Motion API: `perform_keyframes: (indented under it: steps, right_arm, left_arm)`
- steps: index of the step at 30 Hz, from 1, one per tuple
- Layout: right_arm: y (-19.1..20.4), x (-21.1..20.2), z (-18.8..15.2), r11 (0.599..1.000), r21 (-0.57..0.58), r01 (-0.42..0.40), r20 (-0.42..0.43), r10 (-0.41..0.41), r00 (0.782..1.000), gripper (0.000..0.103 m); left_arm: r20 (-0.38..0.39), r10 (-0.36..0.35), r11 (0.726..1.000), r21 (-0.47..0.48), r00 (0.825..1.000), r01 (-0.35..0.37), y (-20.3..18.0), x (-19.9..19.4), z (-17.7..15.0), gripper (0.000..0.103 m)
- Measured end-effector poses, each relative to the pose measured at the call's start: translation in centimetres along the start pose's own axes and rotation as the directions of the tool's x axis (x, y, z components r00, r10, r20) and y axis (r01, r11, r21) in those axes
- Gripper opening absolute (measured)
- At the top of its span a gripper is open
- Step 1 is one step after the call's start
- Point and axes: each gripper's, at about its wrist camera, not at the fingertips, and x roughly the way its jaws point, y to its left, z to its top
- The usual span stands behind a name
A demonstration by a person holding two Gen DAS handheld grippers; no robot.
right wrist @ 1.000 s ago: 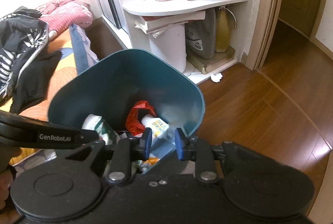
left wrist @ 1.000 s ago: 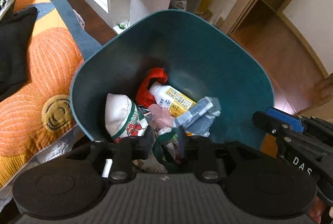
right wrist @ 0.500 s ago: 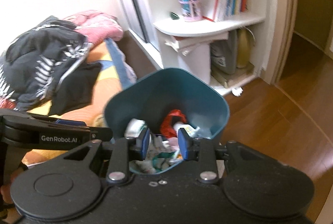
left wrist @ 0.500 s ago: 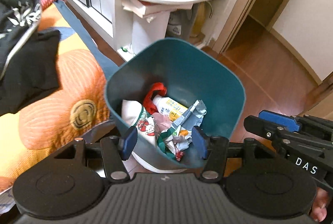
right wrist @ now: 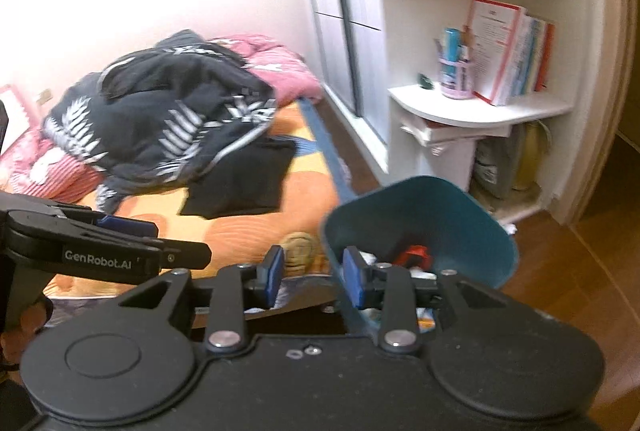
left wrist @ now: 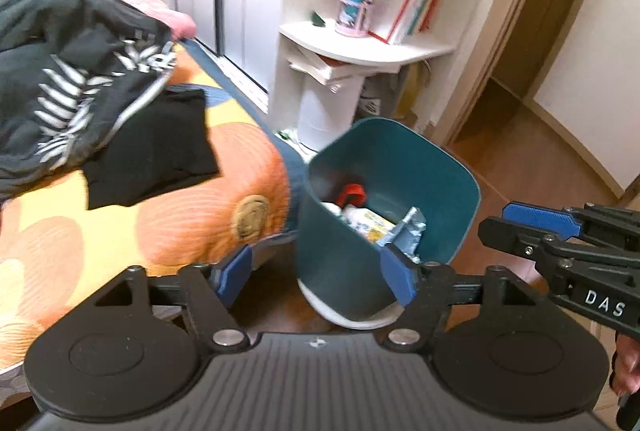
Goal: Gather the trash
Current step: 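Move both tools back down toward the red foam net on the floor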
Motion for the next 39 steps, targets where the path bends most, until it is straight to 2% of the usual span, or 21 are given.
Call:
perform_keyframes:
  steps: [3,5,10,12,13,14,16,22,30,36,39]
  right_arm:
    - [2.2,0.0,-0.3,0.999,-0.02,-0.041,-0.007,0.041,0.999,0.044]
    - [3.5,0.2,-0.6,0.997,-0.032,-0.064,-0.018,0.064,0.998,0.046]
    - [6.4,2.1,-1.7,0.992,-0.047,-0.113,-0.073,0.11,0.991,0.049]
    - [7.6,3.3,-2.4,0.99,-0.051,-0.132,-0.102,0.126,0.987,0.049]
    - [8.1,3.9,-2.8,0.989,-0.055,-0.141,-0.115,0.134,0.984,0.049]
    - [8.6,4.7,-3.2,0.987,-0.058,-0.149,-0.13,0.141,0.981,0.049]
    - [9.5,6.5,-4.1,0.984,-0.06,-0.168,-0.169,0.155,0.973,0.049]
    - [11.3,12.7,-6.7,0.982,-0.06,-0.176,-0.292,0.152,0.944,0.05]
    - [13.2,21.7,-10.4,0.987,-0.085,-0.135,-0.411,0.089,0.907,0.05]
    - [12.8,29.4,-13.2,0.996,-0.005,-0.084,-0.529,0.069,0.846,0.049]
    - [12.3,33.1,-14.9,0.999,0.021,-0.047,-0.568,0.05,0.821,0.049]
  left_arm:
    - [0.016,0.012,1.0,-0.025,1.0,-0.011,2.1,-2.1,-1.4,0.075]
    - [0.023,0.019,0.999,-0.047,1.0,-0.018,3.4,-3.2,-2.3,0.082]
    - [0.046,0.058,0.994,-0.091,0.997,-0.053,7.2,-4.8,-5.1,0.085]
    - [0.045,0.064,0.992,-0.111,0.997,-0.059,8.6,-5.0,-6.3,0.091]
    - [0.043,0.07,0.99,-0.125,0.997,-0.064,9.5,-4.9,-6.9,0.099]
    - [0.043,0.079,0.987,-0.142,0.996,-0.072,10.3,-4.7,-7.6,0.103]
    - [0.032,0.093,0.981,-0.174,0.995,-0.086,11.9,-4.1,-8.9,0.103]
    - [-0.071,0.146,0.945,-0.286,0.987,-0.16,16.8,-0.1,-12.4,0.103]
    - [-0.217,0.22,0.894,-0.346,0.951,-0.286,21.9,7.3,-17.8,0.103]
    - [-0.347,0.237,0.865,-0.35,0.907,-0.36,24.7,13.7,-21.3,0.103]
    - [-0.395,0.222,0.857,-0.356,0.891,-0.371,25.7,16.8,-22.6,0.103]
